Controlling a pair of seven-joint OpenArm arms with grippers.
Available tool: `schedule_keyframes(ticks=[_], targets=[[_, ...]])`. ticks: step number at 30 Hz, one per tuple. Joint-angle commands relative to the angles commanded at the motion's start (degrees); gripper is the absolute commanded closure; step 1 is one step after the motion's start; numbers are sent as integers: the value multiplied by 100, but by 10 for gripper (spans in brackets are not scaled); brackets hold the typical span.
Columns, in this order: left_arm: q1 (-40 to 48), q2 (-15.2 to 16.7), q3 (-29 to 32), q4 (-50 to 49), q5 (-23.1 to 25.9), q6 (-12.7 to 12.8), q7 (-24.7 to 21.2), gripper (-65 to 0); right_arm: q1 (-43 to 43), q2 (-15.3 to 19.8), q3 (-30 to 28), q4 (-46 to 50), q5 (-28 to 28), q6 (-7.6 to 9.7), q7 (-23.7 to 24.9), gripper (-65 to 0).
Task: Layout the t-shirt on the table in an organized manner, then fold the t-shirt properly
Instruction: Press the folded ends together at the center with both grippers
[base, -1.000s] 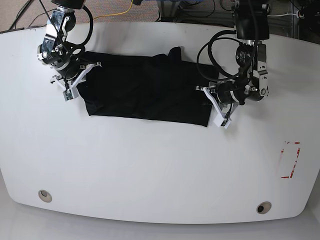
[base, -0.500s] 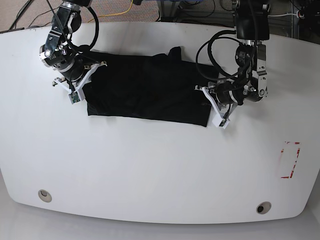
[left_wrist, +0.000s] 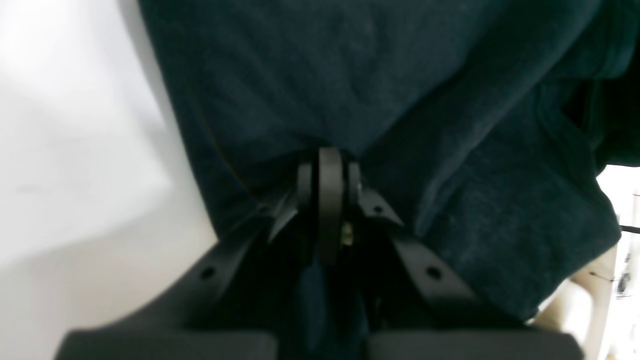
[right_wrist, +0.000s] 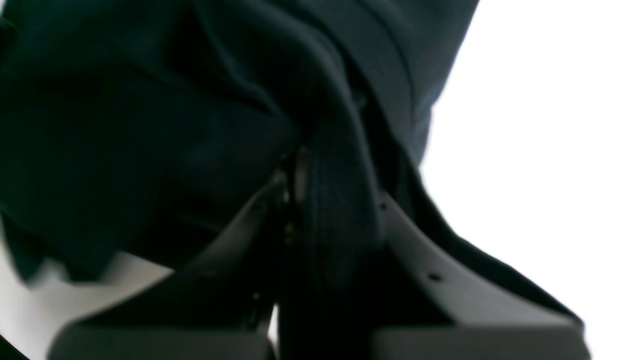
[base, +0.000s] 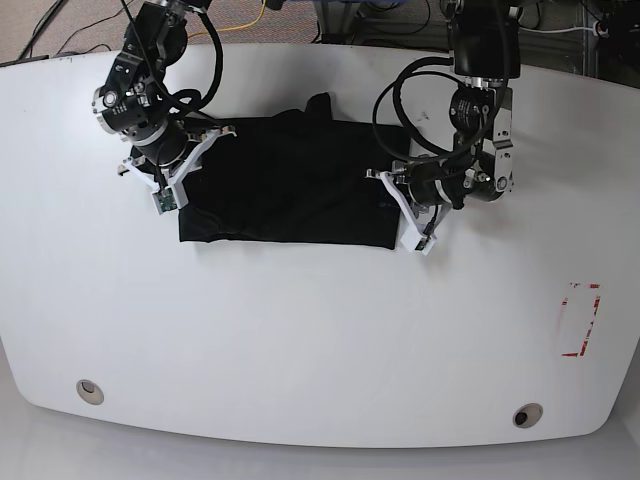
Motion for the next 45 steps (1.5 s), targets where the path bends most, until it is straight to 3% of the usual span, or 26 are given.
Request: schedule_keyframes(ticks=[4,10,25,37,45], targets=[[9,18,343,-9,-9,185,-334,0,-26,-62,-352,44,0,0,0,0],[44,35,607,-343,-26,193,-651,0,-9,-290,-536,70,44,0,0,0],[35,132,624,-774,-26,193,-782,0,105,-176,-563,62,1978,0,-281,0],[35,281,624,-774,-18,193,-782,0,290,-229,-765,26,2048,0,-281,0],[35,396,633,-774,-9,193,-800,0,422,-492,-826,18,2048,0,-281,0]])
